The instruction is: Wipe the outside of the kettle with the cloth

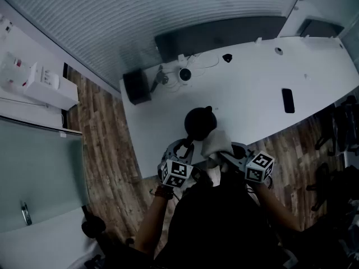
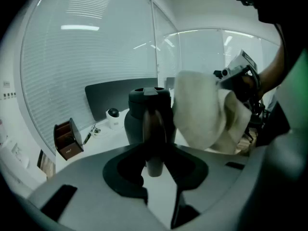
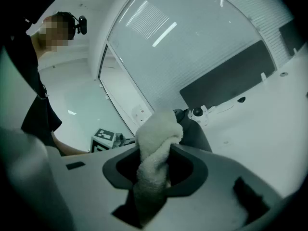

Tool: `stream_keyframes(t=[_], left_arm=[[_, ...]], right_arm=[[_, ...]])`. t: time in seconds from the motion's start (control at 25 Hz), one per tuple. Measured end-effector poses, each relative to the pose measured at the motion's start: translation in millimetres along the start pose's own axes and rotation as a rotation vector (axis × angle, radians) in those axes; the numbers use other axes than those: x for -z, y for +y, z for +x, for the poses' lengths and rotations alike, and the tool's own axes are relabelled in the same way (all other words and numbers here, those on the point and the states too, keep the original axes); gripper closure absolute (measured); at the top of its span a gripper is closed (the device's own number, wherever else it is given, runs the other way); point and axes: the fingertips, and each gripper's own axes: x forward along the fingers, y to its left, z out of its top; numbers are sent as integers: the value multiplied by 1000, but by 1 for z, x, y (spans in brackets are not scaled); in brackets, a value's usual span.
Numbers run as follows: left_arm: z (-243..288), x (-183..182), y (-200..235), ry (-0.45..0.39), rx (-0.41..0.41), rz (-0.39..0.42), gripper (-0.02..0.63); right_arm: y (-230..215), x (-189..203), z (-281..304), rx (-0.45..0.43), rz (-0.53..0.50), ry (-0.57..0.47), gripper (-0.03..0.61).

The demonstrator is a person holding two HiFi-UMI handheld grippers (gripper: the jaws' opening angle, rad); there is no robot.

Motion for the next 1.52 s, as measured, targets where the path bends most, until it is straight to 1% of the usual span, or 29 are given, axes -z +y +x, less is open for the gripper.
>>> stream_keyframes(t=[0.12,0.24,0.32,0.4,0.48,0.64,0.8,0.88,0.96,1.16,1.32,1.4,1.52], left_arm=[[1,2,-18,14,-21,-73,486],[2,2,-26,13,-42,-107,486],[2,0,-26,10,-47,-126,486],[3,-1,-27,11,-37,-130,486],[2,-1,-28,17,-23,-109,486],[1,0,-27,25,-14,-94,486],[1,1,-28,27,-8,-92,486],[2,1,-28,31,-5,-92,486],[2,2,-28,30,-9,-95,486],[3,3,-28,32,-19,-96,486],[3,3,-29,37,-15,-91,486],[2,3,-30,40,-16,-93,486],[3,3,-30,42,-17,-98,486]], right_arm=[[3,-1,32,-26,12,39,460],[7,0,61,-36,-7,78,460],[5,0,72,-40,-8,79,462],[3,0,74,-50,14,64,460],[0,4,73,-47,37,57,462],[-6,14,73,-33,141,22,462],[-8,17,72,-8,210,-27,462],[-10,23,71,7,248,-36,462],[-17,34,70,33,293,-26,462],[-54,81,77,110,493,29,462],[-80,111,87,159,568,102,462],[-92,126,90,193,632,125,462],[-98,134,89,248,701,140,462]])
